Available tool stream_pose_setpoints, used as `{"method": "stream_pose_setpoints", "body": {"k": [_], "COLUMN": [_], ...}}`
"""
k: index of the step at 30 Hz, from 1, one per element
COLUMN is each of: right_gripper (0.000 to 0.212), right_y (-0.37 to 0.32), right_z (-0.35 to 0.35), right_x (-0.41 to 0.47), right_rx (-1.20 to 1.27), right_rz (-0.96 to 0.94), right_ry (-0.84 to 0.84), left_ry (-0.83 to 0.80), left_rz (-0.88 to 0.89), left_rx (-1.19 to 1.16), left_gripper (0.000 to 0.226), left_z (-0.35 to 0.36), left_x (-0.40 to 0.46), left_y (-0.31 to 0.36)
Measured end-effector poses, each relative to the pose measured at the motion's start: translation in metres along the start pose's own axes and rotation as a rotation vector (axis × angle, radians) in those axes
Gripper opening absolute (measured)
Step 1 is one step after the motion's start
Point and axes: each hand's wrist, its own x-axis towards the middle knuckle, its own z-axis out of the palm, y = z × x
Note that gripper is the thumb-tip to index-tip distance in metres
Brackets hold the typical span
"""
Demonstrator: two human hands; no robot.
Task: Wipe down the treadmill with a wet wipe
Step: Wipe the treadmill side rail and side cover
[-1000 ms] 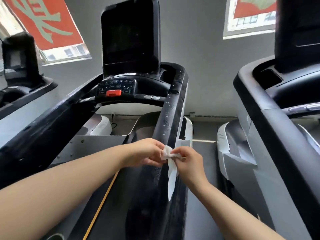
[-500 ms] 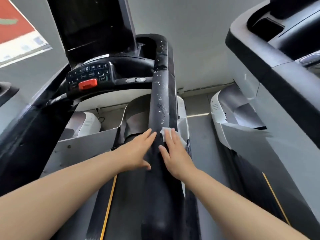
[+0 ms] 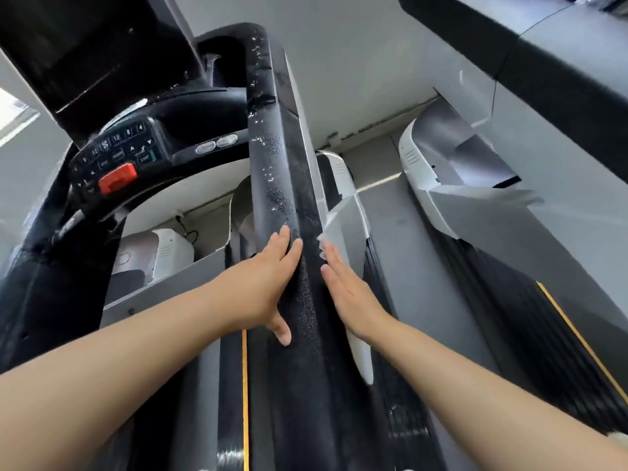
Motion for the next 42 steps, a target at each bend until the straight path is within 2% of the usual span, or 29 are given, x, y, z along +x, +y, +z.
{"method": "stream_pose_setpoints", "body": {"k": [3,8,14,17,19,23,25,27,30,33,37,40,42], "right_gripper": [0.049,0.048,0.047,0.047,0.047,0.043,0.047,0.048,0.044,0.047,0.053,0.057,0.057], "right_y": [0.009,0.039,0.018,0.023,0.032,0.058,0.065,0.061,0.045,0.034,0.043,0.064,0.063], "right_z": [-0.004,0.013,-0.015,-0.019,-0.017,0.003,0.015,0.013,-0.002,-0.01,0.005,0.035,0.041], "right_x": [0.003,-0.076,0.037,0.061,0.04,-0.075,-0.111,-0.094,-0.023,0.008,-0.081,-0.164,-0.173], "right_rx": [0.061,0.078,0.105,0.066,0.057,0.109,0.116,0.096,0.041,0.049,-0.048,-0.358,-0.404], "right_rz": [-0.014,-0.124,0.022,0.015,-0.03,-0.146,-0.202,-0.217,-0.211,-0.12,-0.271,-0.402,-0.375], "right_ry": [0.018,-0.029,-0.031,-0.021,-0.045,-0.12,-0.096,-0.071,-0.078,-0.031,-0.141,-0.118,-0.125], "left_ry": [-0.016,-0.013,-0.022,-0.031,-0.034,-0.037,-0.039,-0.043,-0.055,-0.054,-0.046,-0.032,-0.031], "left_rz": [-0.019,-0.014,-0.029,-0.031,-0.036,-0.049,-0.053,-0.057,-0.069,-0.078,-0.089,-0.083,-0.087], "left_rx": [0.01,-0.003,-0.013,-0.035,-0.034,0.012,0.015,0.015,-0.002,-0.012,0.001,0.017,0.019], "left_gripper": [0.142,0.141,0.141,0.141,0.142,0.144,0.144,0.145,0.145,0.143,0.143,0.143,0.143], "left_z": [-0.002,-0.003,-0.003,-0.002,-0.003,-0.003,-0.003,-0.003,-0.004,-0.006,-0.006,-0.005,-0.005], "left_x": [0.002,-0.001,0.002,0.001,0.001,0.0,0.0,0.001,0.001,0.0,0.0,0.0,-0.001], "left_y": [0.003,0.004,0.004,0.004,0.003,0.003,0.005,0.006,0.008,0.009,0.009,0.009,0.009]}}
